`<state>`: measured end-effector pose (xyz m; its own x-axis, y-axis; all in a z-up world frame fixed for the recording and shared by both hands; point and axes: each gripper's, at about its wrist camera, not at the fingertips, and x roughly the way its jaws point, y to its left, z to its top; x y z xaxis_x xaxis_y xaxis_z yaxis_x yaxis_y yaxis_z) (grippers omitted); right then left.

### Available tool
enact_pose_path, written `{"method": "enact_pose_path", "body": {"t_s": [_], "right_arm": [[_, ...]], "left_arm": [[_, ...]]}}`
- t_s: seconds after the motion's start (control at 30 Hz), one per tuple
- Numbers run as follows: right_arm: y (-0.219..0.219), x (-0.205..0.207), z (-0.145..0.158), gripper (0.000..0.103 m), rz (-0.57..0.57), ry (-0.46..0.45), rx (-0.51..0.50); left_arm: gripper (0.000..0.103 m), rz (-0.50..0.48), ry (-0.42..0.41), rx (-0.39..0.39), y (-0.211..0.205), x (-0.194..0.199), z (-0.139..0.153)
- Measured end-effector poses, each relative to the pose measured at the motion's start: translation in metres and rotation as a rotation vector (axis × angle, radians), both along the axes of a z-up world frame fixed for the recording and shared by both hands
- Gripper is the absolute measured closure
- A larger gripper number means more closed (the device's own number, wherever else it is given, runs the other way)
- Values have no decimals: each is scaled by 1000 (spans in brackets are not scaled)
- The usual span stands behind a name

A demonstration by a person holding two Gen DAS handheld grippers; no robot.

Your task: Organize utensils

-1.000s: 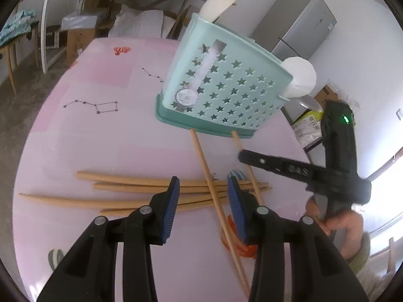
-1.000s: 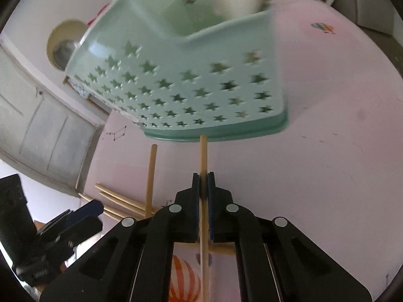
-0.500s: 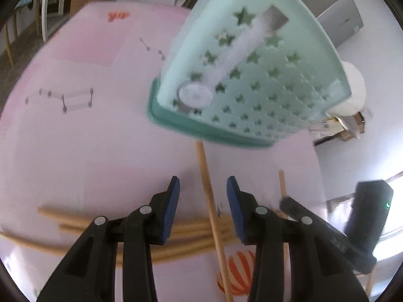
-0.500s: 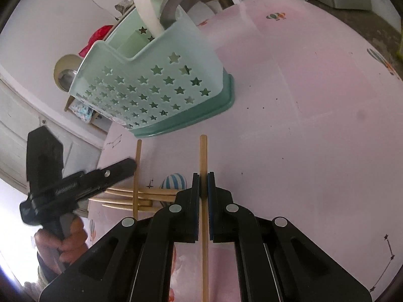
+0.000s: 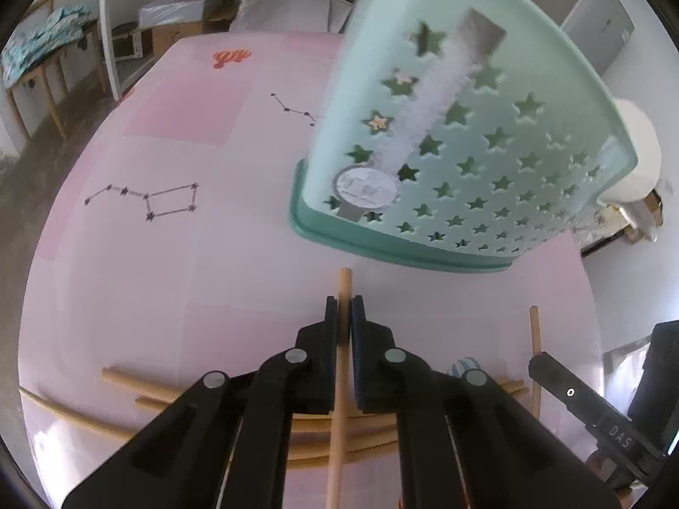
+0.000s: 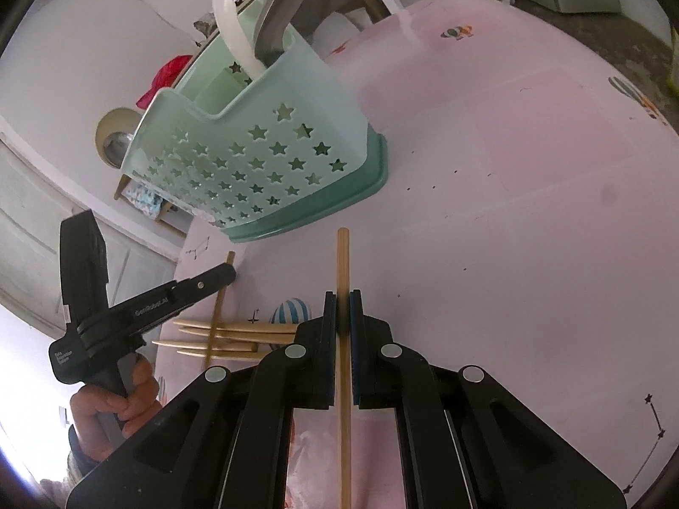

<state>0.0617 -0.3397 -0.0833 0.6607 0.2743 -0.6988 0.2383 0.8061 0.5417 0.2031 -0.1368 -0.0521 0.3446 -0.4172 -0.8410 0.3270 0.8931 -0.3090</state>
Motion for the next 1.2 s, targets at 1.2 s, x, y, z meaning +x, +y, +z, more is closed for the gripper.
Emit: {"method": "enact_pose_path", "body": {"t_s": [1.2], "right_arm": [[3, -20, 53, 99, -35, -173, -4]], "left_arm": [[98, -142, -518, -439, 73, -85, 226]]}}
